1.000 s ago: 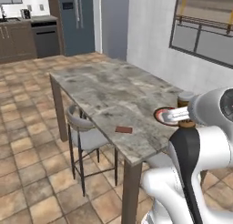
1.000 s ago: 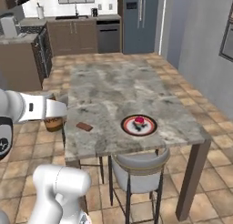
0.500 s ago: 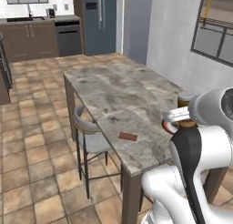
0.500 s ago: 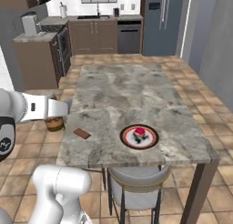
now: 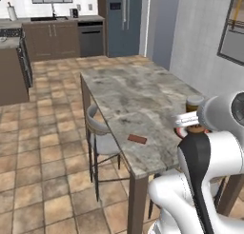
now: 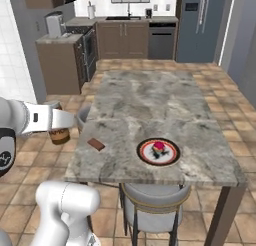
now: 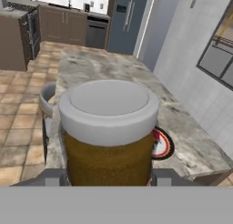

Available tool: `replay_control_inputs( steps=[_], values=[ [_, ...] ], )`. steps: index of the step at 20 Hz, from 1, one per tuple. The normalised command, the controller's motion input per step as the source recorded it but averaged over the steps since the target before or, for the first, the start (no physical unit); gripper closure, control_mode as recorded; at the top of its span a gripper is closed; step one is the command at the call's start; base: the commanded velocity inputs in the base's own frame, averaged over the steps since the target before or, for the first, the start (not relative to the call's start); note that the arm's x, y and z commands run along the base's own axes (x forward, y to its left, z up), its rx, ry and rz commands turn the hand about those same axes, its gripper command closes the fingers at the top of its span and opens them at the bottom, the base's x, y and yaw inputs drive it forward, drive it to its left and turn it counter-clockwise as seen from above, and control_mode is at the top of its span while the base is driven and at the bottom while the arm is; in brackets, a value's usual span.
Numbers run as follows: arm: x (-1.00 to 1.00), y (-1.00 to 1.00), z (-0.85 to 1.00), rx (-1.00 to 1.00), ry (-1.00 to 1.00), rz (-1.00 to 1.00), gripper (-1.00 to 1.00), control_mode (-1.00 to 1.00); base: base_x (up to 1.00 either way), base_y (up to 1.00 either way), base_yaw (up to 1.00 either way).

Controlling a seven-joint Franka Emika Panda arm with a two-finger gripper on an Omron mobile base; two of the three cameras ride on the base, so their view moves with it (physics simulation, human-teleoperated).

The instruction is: Take the cinnamon bottle from the cabinet and place it on the dining table, next to the plate with the cupcake. Then take the chocolate from the dining counter and place it on the cupcake plate.

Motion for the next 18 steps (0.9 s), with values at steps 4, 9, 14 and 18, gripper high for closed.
replay_control_inputs(
  steps=[4, 9, 14, 18],
  values=[
    [0.0, 0.0, 0.0, 0.0, 0.0, 0.0, 1.0, 1.0, 0.45, -0.22, 0.3],
    [0.0, 0.0, 0.0, 0.0, 0.0, 0.0, 1.0, 1.0, 0.26, -0.02, 0.1],
    [0.18, -0.16, -0.06, 0.0, 0.09, 0.0, 1.0, -1.0, 0.05, -0.01, 0.0],
    [0.93, -0.24, -0.69, 0.0, 0.11, -0.27, 1.0, -1.0, 0.0, 0.0, 0.0]
  ],
)
